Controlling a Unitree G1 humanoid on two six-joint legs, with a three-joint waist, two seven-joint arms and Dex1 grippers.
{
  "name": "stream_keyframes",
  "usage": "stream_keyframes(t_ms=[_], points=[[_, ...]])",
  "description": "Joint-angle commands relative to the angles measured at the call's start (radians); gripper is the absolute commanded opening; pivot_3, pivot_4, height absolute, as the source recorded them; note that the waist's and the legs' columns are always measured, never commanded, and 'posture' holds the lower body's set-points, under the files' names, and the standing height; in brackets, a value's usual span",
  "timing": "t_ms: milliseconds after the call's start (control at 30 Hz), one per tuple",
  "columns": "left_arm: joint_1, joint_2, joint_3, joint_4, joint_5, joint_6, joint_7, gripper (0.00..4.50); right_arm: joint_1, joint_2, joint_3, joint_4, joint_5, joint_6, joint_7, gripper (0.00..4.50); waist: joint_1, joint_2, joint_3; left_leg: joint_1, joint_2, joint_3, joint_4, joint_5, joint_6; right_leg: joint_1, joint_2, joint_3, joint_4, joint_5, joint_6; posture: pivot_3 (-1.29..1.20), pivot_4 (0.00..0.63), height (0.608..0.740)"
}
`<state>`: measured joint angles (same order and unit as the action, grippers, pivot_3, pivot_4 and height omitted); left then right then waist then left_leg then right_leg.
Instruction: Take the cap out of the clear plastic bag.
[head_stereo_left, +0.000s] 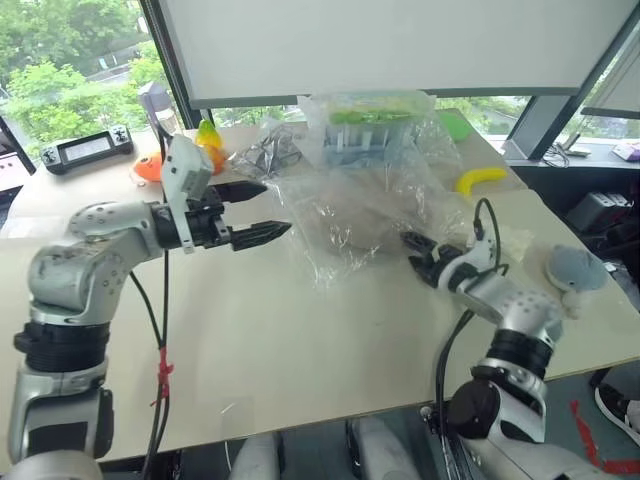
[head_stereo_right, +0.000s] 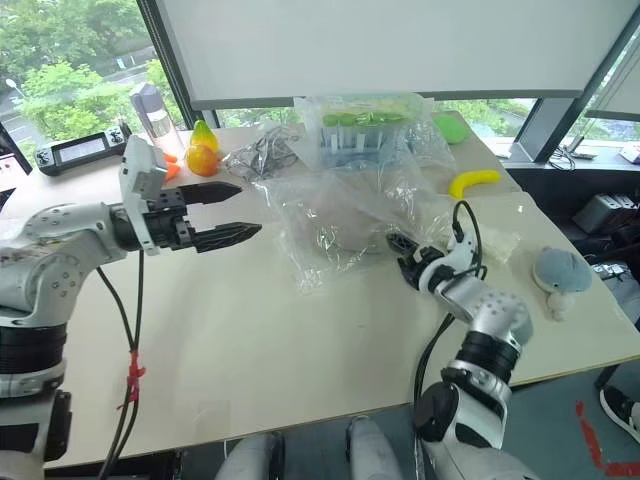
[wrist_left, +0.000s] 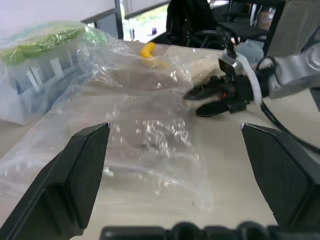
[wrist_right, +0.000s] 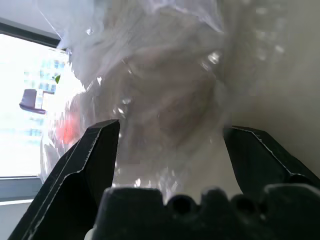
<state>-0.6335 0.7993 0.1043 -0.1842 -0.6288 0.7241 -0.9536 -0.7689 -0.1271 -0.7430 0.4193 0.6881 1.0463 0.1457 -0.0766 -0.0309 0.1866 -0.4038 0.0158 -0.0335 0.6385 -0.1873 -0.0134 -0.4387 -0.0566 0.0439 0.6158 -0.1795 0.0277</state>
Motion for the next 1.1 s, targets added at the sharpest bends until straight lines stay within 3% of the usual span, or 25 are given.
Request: stream_keyframes(t_ms=[33, 267, 400, 600, 700, 867, 1100], points=[[0.047, 0.074, 0.043, -0.041, 0.005, -0.003, -0.036, 4.5, -0.08, -0.014, 0.043, 0.193, -0.013, -0.156, 0.079, 4.02, -0.003, 0.0, 0.0, 0.0, 0.0, 0.0, 0.0, 0.0, 0.0, 0.0, 0.0, 0.0, 0.0, 0.0, 0.0, 0.0, 0.15, 0.74], [0.136, 0.158, 0.064, -0.043, 0.057, -0.05, -0.046, 4.5, -0.201, -0.043, 0.063, 0.592, -0.056, -0.429, 0.171, 4.02, -0.017, -0.001, 0.0, 0.0, 0.0, 0.0, 0.0, 0.0, 0.0, 0.002, 0.0, 0.0, -0.003, 0.0, 0.0, 0.0, 0.15, 0.74], [0.157, 0.153, 0.088, -0.065, 0.043, -0.041, -0.027, 4.5, -0.239, -0.058, 0.064, 0.69, -0.051, -0.507, 0.206, 2.97, -0.021, -0.002, -0.001, 0.003, 0.001, 0.0, 0.0, 0.0, 0.0, 0.004, 0.001, 0.0, -0.003, 0.0, 0.0, 0.0, 0.15, 0.74], [0.182, 0.157, 0.118, -0.073, 0.038, -0.037, -0.018, 4.5, -0.278, -0.065, 0.056, 0.748, -0.034, -0.543, 0.218, 0.88, -0.023, -0.003, -0.002, 0.003, 0.001, 0.0, 0.0, 0.0, 0.0, 0.004, 0.001, 0.001, -0.003, 0.001, 0.0, 0.0, 0.15, 0.74], [0.19, 0.151, 0.133, -0.072, 0.019, -0.024, -0.016, 4.5, -0.286, -0.07, 0.053, 0.766, -0.03, -0.555, 0.213, 0.07, -0.024, -0.004, -0.003, 0.009, 0.002, 0.0, 0.0, 0.0, 0.0, 0.011, 0.002, 0.001, -0.005, 0.0, 0.0, 0.0, 0.15, 0.74], [0.231, 0.161, 0.145, -0.077, 0.02, -0.027, -0.026, 4.5, -0.325, -0.091, 0.09, 0.703, -0.01, -0.455, 0.368, 0.07, -0.022, -0.004, -0.002, 0.013, 0.001, 0.0, -0.002, 0.0, 0.0, 0.014, 0.001, 0.001, -0.006, -0.003, -0.006, 0.0, 0.15, 0.74], [0.268, 0.164, 0.155, -0.095, 0.008, -0.023, -0.035, 4.5, -0.409, -0.118, 0.224, 0.564, -0.007, -0.251, 0.668, 0.07, -0.022, -0.003, -0.001, -0.002, 0.001, 0.0, -0.007, 0.0, 0.0, -0.005, 0.002, 0.002, -0.003, -0.001, -0.002, 0.0, 0.15, 0.74]])
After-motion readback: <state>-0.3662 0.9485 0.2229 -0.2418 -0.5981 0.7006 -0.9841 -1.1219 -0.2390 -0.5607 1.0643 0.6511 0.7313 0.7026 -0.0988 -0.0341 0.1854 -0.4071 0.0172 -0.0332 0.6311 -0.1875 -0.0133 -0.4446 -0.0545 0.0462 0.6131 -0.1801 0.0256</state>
